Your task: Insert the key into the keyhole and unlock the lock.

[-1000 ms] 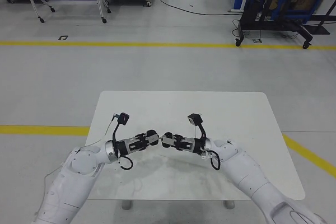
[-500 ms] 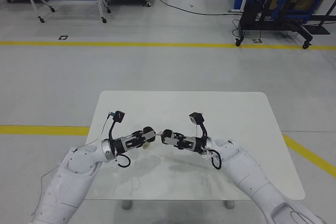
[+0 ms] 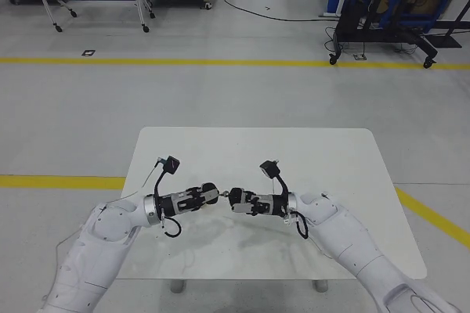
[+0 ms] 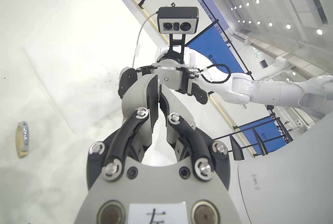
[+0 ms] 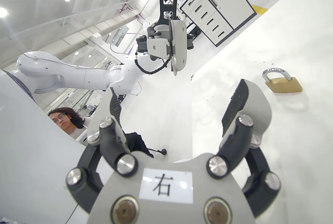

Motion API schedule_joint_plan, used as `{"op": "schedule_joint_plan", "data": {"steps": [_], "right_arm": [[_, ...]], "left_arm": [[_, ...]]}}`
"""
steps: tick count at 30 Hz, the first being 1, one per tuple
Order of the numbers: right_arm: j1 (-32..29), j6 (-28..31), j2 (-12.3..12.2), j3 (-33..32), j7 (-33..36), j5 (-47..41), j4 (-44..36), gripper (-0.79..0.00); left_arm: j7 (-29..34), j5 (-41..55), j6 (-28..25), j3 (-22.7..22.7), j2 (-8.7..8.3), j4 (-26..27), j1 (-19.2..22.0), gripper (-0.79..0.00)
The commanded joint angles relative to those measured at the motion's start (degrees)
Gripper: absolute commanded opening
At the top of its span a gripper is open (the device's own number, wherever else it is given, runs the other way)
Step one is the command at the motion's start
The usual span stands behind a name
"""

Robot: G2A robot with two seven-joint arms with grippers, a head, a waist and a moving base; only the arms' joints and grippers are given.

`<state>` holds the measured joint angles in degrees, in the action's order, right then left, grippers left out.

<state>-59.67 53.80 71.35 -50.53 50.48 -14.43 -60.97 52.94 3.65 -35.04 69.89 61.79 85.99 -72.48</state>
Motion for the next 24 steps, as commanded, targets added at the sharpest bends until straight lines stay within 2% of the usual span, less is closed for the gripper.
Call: {"op": "schedule_joint_plan", "data": {"steps": [1,6,10,12,15,17,22,23,24], "right_arm": [[-0.1,-0.2,-0.3,-0.1,0.2,-0.5,-0.2,-0.465],[-0.2,-0.4,-0.9,0.6,0.4,-2.2,-1.5,-0.483],[0.1,-1.2,-1.1,1.7,1.2,-3.5,-1.6,-0.542],[0.4,-1.4,-1.2,2.3,1.4,-4.5,-1.5,-0.622],[0.9,-1.8,-1.3,3.3,1.9,-5.9,-1.4,-0.677],[1.2,-1.9,-1.4,3.8,1.9,-6.4,-1.2,-0.785],[1.8,-1.6,-1.7,5.0,1.6,-7.8,-0.8,-0.785],[1.9,-1.5,-1.8,5.3,1.5,-8.0,-0.7,-0.785],[2.0,-1.3,-1.9,5.4,1.3,-8.2,-0.6,-0.785]], "left_arm": [[0.6,-0.3,-0.2,-0.3,-0.06,0.0,0.2,-0.785],[1.2,-0.2,-0.4,-0.8,-0.22,-0.2,0.5,-0.785],[1.4,-0.2,-0.5,-1.3,-0.29,-0.4,0.7,-0.785],[1.5,-0.1,-0.5,-1.5,-0.33,-0.4,0.8,-0.785],[1.5,-0.1,-0.5,-1.7,-0.41,-0.5,0.9,-0.785],[1.5,0.0,-0.6,-1.9,-0.46,-0.5,1.0,-0.785],[1.5,-0.1,-0.7,-2.2,-0.59,-0.6,1.2,-0.785],[1.4,-0.1,-0.6,-2.2,-0.62,-0.7,1.2,-0.696],[1.2,-0.1,-0.4,-2.2,-0.64,-0.7,1.2,-0.203]]}}
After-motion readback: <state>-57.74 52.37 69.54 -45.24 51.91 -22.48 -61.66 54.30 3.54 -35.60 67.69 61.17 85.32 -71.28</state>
